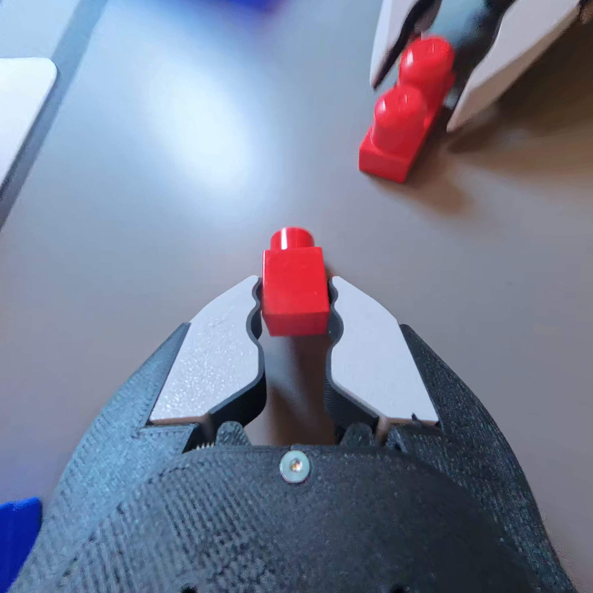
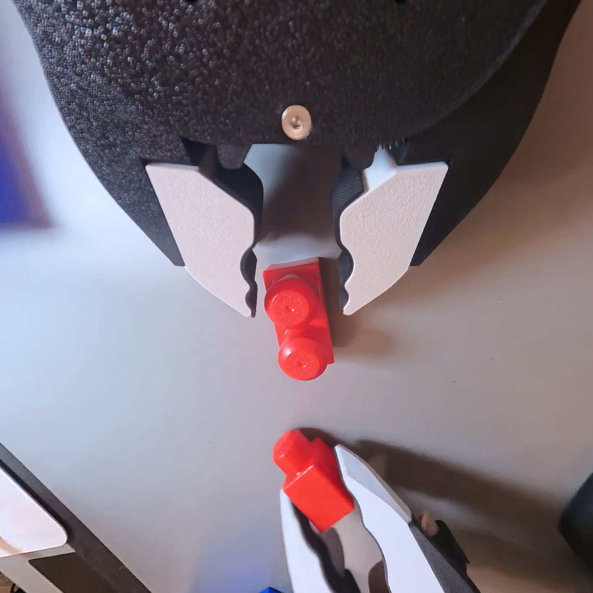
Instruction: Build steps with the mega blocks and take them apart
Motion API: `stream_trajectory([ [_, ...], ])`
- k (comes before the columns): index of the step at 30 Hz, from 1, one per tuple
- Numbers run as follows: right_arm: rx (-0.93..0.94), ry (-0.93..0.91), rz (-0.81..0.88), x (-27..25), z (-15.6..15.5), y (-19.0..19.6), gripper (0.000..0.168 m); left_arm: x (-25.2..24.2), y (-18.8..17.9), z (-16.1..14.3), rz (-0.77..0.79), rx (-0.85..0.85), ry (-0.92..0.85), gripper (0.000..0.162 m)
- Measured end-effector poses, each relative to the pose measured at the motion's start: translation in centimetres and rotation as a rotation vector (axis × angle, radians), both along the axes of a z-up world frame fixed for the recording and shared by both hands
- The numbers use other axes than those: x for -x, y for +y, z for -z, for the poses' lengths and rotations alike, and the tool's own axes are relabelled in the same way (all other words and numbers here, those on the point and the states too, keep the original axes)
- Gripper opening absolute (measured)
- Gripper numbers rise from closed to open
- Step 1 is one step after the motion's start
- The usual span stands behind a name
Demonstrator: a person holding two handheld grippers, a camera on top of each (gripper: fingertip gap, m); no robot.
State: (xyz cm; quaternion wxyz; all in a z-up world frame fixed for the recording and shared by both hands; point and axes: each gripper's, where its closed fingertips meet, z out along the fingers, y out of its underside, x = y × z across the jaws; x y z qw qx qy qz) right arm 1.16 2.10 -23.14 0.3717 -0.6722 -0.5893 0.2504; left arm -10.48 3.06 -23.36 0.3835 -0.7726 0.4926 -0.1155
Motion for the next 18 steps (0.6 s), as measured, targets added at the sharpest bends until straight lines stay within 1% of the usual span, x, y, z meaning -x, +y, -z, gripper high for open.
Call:
stream_trajectory([
  [1, -0.001, -0.004, 0.001, 0.0, 0.1, 0.0, 0.049, -0.4, 0.5, -0.5, -0.009, -0.020, -0.040, 0.049],
  [2, -0.004, -0.008, 0.003, -0.1, 0.1, 0.0, 0.049, -0.5, 1.0, -1.1, -0.030, -0.047, -0.053, 0.054],
  [4, -0.009, -0.013, 0.010, -0.2, 0.1, 0.1, 0.049, -0.8, 1.3, -2.6, -0.042, -0.104, -0.095, 0.054],
  [7, -0.020, -0.023, 0.013, -0.2, 0.2, 0.2, 0.047, -1.9, -0.1, -3.8, 0.002, -0.081, -0.192, 0.051],
  [9, -0.041, -0.038, 0.013, -0.2, 0.3, 0.2, 0.046, -3.0, -1.5, -3.7, 0.060, -0.067, -0.219, 0.051],
  [13, -0.071, -0.055, 0.006, -0.2, 0.5, 0.1, 0.047, -4.2, -3.4, -2.5, 0.138, -0.063, -0.157, 0.051],
  [17, -0.071, -0.057, -0.005, 0.4, 0.5, -0.1, 0.048, -5.2, -4.4, -2.5, 0.172, -0.032, -0.181, 0.051],
  [18, -0.075, -0.072, -0.005, 0.6, 0.5, -0.1, 0.044, -5.3, -4.5, -2.5, 0.178, -0.034, -0.185, 0.050],
])
